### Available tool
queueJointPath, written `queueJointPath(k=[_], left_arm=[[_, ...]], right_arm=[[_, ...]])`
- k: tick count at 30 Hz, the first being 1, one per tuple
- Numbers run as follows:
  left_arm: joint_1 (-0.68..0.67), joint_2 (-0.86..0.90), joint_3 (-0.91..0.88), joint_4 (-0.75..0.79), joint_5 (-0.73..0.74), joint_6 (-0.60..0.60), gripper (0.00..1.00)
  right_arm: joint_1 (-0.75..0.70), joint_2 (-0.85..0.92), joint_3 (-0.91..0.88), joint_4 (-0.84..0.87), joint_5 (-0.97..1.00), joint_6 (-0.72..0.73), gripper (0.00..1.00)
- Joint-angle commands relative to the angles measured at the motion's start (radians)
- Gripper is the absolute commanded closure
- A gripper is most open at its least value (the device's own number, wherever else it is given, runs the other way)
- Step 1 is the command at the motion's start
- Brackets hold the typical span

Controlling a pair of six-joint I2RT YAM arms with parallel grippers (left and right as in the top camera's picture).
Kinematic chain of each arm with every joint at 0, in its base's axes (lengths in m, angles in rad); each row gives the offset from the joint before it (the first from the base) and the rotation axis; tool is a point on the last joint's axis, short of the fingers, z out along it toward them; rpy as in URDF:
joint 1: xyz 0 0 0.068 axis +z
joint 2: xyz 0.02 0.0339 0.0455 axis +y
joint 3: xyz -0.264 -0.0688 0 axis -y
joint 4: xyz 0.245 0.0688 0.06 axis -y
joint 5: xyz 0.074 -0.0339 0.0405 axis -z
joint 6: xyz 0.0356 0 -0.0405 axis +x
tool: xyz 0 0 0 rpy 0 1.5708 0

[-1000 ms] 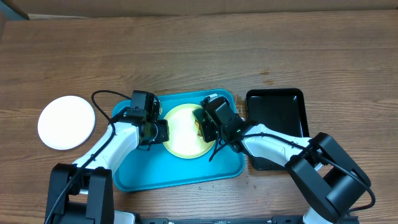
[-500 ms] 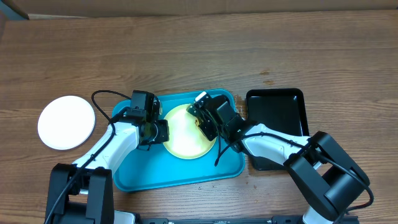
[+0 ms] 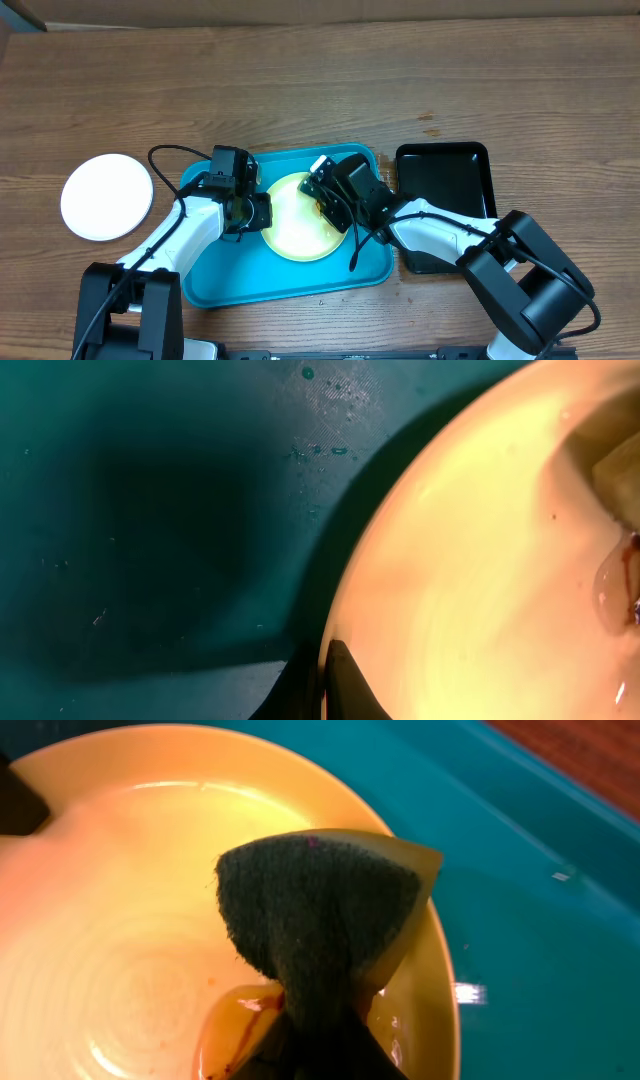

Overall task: Clean dirty plates on tray and stack at the side
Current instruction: 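Scrub the yellow plate center with the right gripper's sponge in circles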

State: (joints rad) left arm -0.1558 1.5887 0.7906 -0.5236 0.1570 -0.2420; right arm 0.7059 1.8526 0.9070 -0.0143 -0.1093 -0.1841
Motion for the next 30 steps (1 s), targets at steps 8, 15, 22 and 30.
queueJointPath(k=[8,15,22,30], left_arm=[[-0.002,0.006,-0.01,0.001,0.0,0.029,0.96],[-0.002,0.006,-0.01,0.002,0.001,0.028,0.96],[-0.002,0.006,-0.01,0.002,0.001,0.025,0.96],[-0.002,0.006,-0.01,0.001,0.001,0.025,0.96]], right_arm=[[-0.006,0.013,-0.009,-0.06,-0.122,0.003,0.87],[-0.006,0.013,-0.009,-0.075,-0.217,0.114,0.86],[-0.005,0.013,-0.009,-0.072,-0.252,0.208,0.84],[-0.011,0.012,0.0,0.05,-0.448,0.354,0.87]])
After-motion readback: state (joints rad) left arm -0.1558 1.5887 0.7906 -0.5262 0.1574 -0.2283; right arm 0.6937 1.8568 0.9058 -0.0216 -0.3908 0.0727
